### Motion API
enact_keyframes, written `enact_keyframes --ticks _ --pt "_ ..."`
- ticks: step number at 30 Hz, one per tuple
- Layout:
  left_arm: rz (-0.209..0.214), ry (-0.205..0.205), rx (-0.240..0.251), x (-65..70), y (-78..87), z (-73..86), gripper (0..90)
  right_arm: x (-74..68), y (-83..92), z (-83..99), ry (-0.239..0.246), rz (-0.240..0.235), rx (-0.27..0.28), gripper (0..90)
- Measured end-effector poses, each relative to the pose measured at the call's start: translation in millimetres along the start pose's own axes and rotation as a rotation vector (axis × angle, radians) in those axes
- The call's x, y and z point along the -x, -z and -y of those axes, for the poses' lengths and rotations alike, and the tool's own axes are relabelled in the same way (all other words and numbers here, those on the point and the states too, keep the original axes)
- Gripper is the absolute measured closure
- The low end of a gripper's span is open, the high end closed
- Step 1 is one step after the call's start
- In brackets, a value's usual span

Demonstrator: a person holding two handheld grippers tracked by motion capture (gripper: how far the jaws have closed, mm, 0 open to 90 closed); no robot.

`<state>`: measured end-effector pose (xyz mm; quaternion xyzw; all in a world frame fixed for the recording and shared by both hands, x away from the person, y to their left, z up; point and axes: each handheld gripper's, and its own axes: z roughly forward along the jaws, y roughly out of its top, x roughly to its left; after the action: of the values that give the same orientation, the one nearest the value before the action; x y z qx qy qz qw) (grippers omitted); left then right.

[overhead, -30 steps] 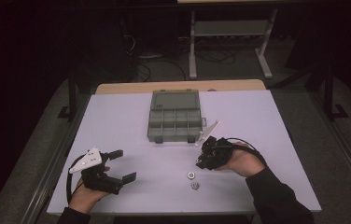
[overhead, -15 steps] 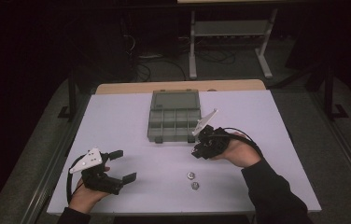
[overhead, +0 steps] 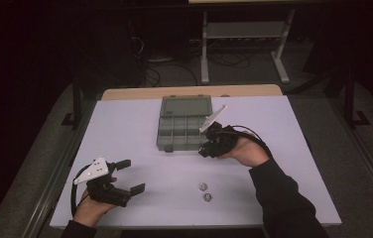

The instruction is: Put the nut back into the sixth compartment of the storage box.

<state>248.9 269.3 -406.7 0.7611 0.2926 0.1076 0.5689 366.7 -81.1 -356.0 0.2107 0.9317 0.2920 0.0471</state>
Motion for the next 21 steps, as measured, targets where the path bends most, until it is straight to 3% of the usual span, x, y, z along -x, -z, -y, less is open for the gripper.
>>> enact_keyframes --ticks 3,21 --pt "0.000 0.000 0.000 -0.1 0.0 0.0 0.0 3.5 -0.6 -4.1 -0.026 -0.003 0.002 69.6" --pt "0.005 0.000 -0.004 -0.6 -0.6 0.7 0.0 24.6 -11.8 -37.2 -0.050 0.007 0.027 69.6"
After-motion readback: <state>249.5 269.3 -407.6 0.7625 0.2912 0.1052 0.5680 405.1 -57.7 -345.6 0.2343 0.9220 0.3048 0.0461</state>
